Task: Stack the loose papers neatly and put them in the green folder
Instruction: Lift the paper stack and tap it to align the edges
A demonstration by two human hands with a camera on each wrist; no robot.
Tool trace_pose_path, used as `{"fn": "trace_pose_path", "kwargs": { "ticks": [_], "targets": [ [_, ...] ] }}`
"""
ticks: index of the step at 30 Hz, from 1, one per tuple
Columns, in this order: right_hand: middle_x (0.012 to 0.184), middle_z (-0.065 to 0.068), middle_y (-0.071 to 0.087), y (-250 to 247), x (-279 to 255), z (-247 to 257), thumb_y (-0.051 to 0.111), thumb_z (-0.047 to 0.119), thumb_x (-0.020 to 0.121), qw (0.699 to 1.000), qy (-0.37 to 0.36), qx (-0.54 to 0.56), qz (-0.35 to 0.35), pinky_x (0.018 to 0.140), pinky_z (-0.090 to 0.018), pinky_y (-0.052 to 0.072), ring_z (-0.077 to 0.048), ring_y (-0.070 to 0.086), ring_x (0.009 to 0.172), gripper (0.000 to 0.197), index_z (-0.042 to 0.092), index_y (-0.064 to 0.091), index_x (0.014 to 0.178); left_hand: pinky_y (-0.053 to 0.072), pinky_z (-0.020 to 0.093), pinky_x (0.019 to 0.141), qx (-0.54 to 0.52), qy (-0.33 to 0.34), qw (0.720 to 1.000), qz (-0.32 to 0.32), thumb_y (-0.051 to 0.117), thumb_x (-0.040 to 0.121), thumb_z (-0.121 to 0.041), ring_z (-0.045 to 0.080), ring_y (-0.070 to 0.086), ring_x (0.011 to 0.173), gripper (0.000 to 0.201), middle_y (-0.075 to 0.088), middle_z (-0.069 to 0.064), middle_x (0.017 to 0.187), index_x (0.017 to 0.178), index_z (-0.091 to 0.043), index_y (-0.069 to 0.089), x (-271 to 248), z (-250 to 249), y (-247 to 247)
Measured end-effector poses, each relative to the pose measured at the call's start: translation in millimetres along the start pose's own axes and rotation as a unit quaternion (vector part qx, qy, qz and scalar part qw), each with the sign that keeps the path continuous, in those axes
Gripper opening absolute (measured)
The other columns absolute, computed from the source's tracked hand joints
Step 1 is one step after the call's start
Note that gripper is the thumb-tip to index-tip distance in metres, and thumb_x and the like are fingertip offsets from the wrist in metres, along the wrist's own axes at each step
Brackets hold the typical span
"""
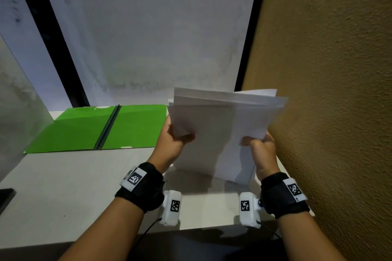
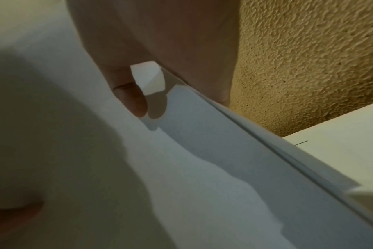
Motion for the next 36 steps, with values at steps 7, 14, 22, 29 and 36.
{"fn": "trace_pose_path", "kwargs": {
  "ticks": [7,14,22,29,36],
  "targets": [
    [0.100,0.007,0.075,1,1,13,0.066,-0.005,0.088,0.997,-0.064,-0.038,0.012,0.077,-0.024,0.057,-0.007,0.071,0.088,0.034,0.020,0.068,0.111,0.057,0.020,0.085,0.006,0.012,0.999,-0.031,0.070,0.087,0.005,-0.003,0.071,0.088,0.039,0.072,-0.008,0.107,0.118,-0.017,0.058,3,-8,-4],
    [0.077,0.009,0.074,-13,-1,-15,0.057,-0.019,0.074,0.999,0.028,-0.027,0.008,0.066,-0.026,0.051,-0.017,0.066,0.078,0.044,0.017,0.066,0.099,0.060,0.032,0.083,0.010,-0.042,0.999,-0.004,0.070,0.079,0.014,0.018,0.070,0.096,0.042,0.075,0.005,0.106,0.112,-0.009,0.060,-4,14,-13],
    [0.095,-0.007,0.072,-1,2,-5,0.066,-0.007,0.072,1.000,0.020,-0.010,0.009,0.075,-0.035,0.049,-0.026,0.066,0.091,0.035,0.009,0.066,0.103,0.054,0.028,0.089,-0.023,-0.038,0.999,-0.023,0.073,0.083,0.003,0.013,0.070,0.102,0.044,0.074,0.001,0.115,0.120,-0.017,0.060,-4,9,-3],
    [0.089,-0.003,0.072,6,-3,11,0.067,-0.003,0.085,0.999,-0.024,-0.040,0.010,0.073,-0.033,0.049,-0.021,0.066,0.084,0.023,0.019,0.067,0.089,0.055,0.036,0.096,-0.006,-0.011,0.999,-0.032,0.071,0.082,0.010,0.016,0.069,0.106,0.056,0.070,0.002,0.119,0.125,-0.018,0.052,-2,-5,-4],
    [0.097,0.000,0.074,12,-20,12,0.067,0.010,0.094,0.997,-0.064,-0.037,-0.026,0.078,-0.030,0.055,-0.017,0.069,0.092,0.017,0.027,0.068,0.091,0.055,0.040,0.098,0.068,0.080,0.991,-0.081,0.068,0.088,0.000,0.013,0.069,0.105,0.045,0.070,0.000,0.116,0.127,-0.019,0.054,-7,-12,-1]
  ]
}}
Point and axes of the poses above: each hand's wrist, its own x-axis towards the middle knuckle, its own y-axis out of the palm, z = x × y, the point moved 6 cm from there along x, towards the middle knuckle
